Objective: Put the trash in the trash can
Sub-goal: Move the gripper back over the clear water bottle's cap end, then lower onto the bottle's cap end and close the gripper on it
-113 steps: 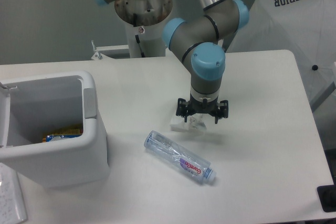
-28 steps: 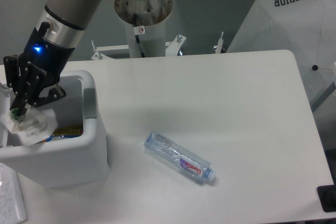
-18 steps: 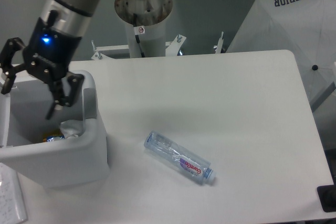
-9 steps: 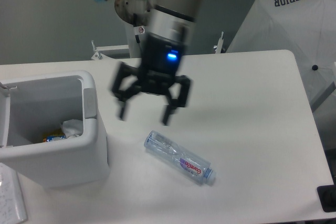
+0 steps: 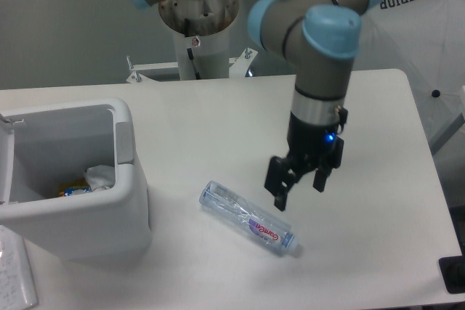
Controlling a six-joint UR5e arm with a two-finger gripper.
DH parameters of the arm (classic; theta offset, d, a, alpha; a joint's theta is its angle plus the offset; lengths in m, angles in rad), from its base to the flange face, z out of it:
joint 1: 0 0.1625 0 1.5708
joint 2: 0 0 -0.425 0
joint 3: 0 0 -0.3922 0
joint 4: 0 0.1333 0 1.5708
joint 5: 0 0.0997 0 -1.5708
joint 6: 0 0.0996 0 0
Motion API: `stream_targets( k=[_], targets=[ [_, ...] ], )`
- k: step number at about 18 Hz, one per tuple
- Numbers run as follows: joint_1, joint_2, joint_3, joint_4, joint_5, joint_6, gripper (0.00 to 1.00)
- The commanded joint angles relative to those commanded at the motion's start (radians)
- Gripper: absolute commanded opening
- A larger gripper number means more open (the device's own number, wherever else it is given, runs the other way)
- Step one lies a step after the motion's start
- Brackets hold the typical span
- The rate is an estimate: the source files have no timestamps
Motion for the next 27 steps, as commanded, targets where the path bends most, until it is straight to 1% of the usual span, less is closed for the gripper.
stream_targets(
  k=[3,5,7,10,12,14,17,21,23,27],
  targets=[
    [-0.002,-0.055,0.005,0.002,0.069,-0.008,1.0],
    [-0.005,-0.089,0.023,0.002,0.092,-0.015,1.0],
    [-0.006,-0.117,0.026,0.002,0.1,-0.015,1.0],
    [-0.011,-0.172,0.063,0.0,0.141,-0.017,1.0],
    [-0.032,-0.189,0.072,0.0,0.17,-0.017,1.0],
    [-0.035,-0.198,0.083,0.0,0.171,-0.02,1.0],
    [-0.049,-0.229,0.107,0.0,0.172,-0.057,0.99],
    [-0.066,-0.249,0.11,0.0,0.174,-0.058,0.99],
    [-0.078,-0.261,0.107,0.0,0.175,-0.064,0.96],
    [-0.089,-0.262,0.113,0.002,0.194,-0.092,0.9]
  ],
)
